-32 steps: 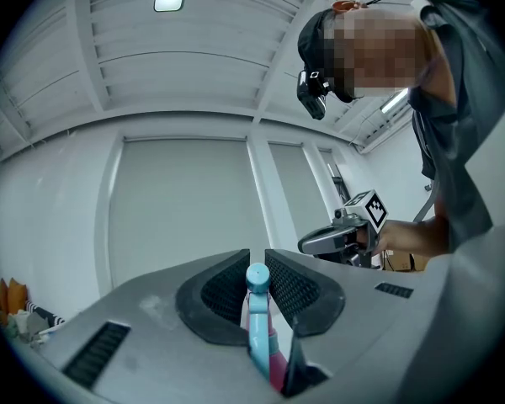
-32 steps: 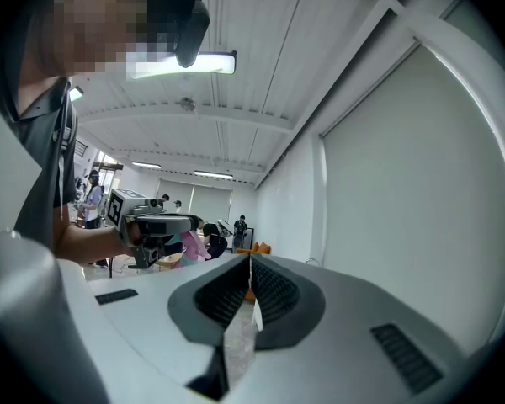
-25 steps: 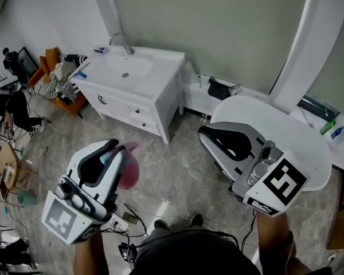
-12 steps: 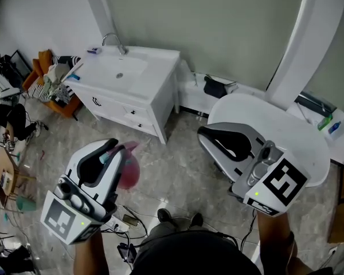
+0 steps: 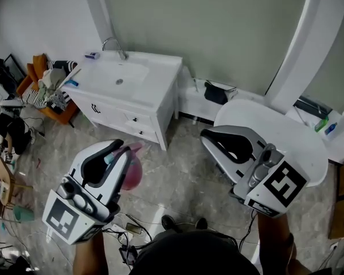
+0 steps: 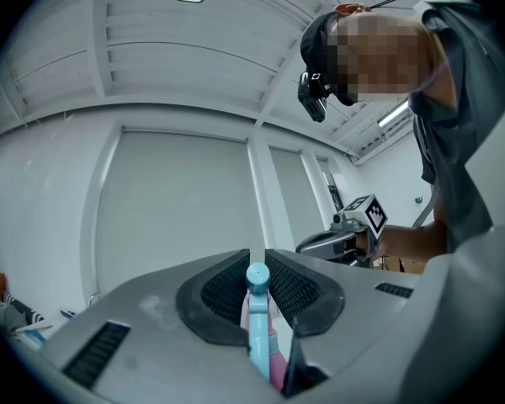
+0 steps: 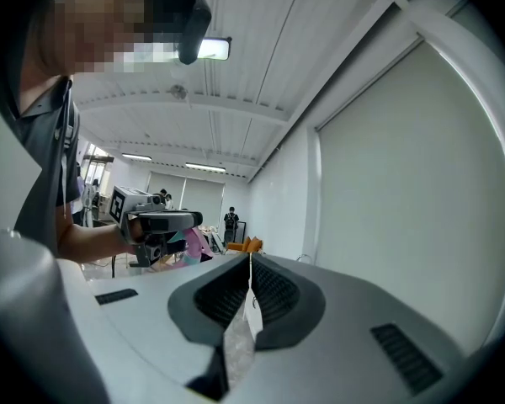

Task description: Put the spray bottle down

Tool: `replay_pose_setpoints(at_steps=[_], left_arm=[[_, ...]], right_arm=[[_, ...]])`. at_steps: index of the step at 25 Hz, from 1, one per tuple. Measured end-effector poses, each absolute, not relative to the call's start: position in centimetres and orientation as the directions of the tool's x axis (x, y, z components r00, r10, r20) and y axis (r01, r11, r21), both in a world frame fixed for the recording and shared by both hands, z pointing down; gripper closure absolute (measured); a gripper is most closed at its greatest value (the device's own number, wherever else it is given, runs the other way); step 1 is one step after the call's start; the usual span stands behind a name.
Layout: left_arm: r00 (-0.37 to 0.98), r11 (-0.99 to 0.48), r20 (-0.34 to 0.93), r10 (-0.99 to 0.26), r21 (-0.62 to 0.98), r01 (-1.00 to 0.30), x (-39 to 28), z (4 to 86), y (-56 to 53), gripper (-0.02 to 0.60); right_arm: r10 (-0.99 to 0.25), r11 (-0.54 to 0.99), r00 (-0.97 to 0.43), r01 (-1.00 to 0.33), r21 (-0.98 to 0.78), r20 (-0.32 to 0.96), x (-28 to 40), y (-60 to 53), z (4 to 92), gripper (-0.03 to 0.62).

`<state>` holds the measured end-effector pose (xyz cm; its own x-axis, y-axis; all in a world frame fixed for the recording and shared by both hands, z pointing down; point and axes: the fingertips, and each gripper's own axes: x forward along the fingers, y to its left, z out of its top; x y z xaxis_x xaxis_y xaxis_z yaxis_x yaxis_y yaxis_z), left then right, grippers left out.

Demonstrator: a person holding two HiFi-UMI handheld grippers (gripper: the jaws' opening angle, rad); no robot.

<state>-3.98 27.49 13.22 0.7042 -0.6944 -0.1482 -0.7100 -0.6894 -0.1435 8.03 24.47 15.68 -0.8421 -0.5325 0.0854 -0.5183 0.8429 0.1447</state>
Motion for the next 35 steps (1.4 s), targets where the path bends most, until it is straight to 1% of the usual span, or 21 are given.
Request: replay_pose_setpoints(at_steps=[3, 5, 9, 13, 16, 18, 20, 23, 25, 27, 31, 35], left_arm=[[0.713, -0.698, -0.147, -0.686, -0.147, -0.701, -5.2, 14.4, 27.1, 0.528], [0.719, -0.706, -0.169, -0.674, -0.141, -0.694, -5.4, 14.4, 26.9, 0.528], [0.732, -0.720, -0.146, -0.665, -0.135, -0.681, -6.4, 15.7, 26.7, 0.528], [0.733, -0.733, -0.221, -0.643, -0.100, -0.673, -6.5, 14.9, 26.2, 0.528], [0.714, -0.715, -0.201, -0.671, -0.079, -0.694, -7.8, 15.8, 25.1, 0.528], [0.689, -0.695, -0.213, -0.693, -0.053, -0.717, -8.9, 15.1, 23.7, 0.528], [0.678, -0.678, -0.188, -0.711, -0.072, -0.731, -9.4, 16.0, 23.4, 0.528], [0.684, -0.679, -0.139, -0.716, -0.085, -0.729, -8.0, 17.3, 22.9, 0.528], [0.675, -0.670, -0.145, -0.723, -0.086, -0.737, -7.2, 16.8, 21.6, 0.528], [0.654, -0.650, -0.160, -0.739, -0.085, -0.755, -6.7, 16.3, 20.3, 0.528], [0.638, -0.634, -0.129, -0.759, -0.074, -0.769, -5.1, 16.9, 18.4, 0.528], [0.619, -0.612, -0.125, -0.775, -0.094, -0.785, -3.5, 16.3, 16.1, 0.528]], right_arm=[[-0.543, 0.836, -0.835, -0.528, 0.153, 0.088, 6.9, 24.0, 16.4, 0.583], [-0.550, 0.831, -0.830, -0.533, 0.157, 0.091, 6.5, 24.0, 16.7, 0.583], [-0.569, 0.818, -0.818, -0.551, 0.166, 0.088, 5.8, 24.1, 16.7, 0.583], [-0.576, 0.814, -0.812, -0.559, 0.159, 0.095, 5.5, 23.8, 17.6, 0.583], [-0.571, 0.818, -0.812, -0.551, 0.166, 0.118, 4.7, 22.1, 17.8, 0.583], [-0.558, 0.826, -0.820, -0.535, 0.177, 0.127, 3.5, 20.2, 17.6, 0.583], [-0.529, 0.844, -0.840, -0.504, 0.183, 0.125, 2.9, 19.2, 17.6, 0.583], [-0.516, 0.853, -0.849, -0.498, 0.154, 0.111, 4.2, 18.6, 17.7, 0.583], [-0.516, 0.855, -0.849, -0.500, 0.141, 0.115, 5.1, 17.3, 17.5, 0.583], [-0.492, 0.867, -0.863, -0.473, 0.157, 0.115, 5.4, 15.8, 17.2, 0.583], [-0.471, 0.880, -0.874, -0.457, 0.126, 0.117, 7.0, 13.5, 17.5, 0.583], [-0.442, 0.895, -0.890, -0.429, 0.123, 0.112, 8.5, 11.1, 17.1, 0.583]])
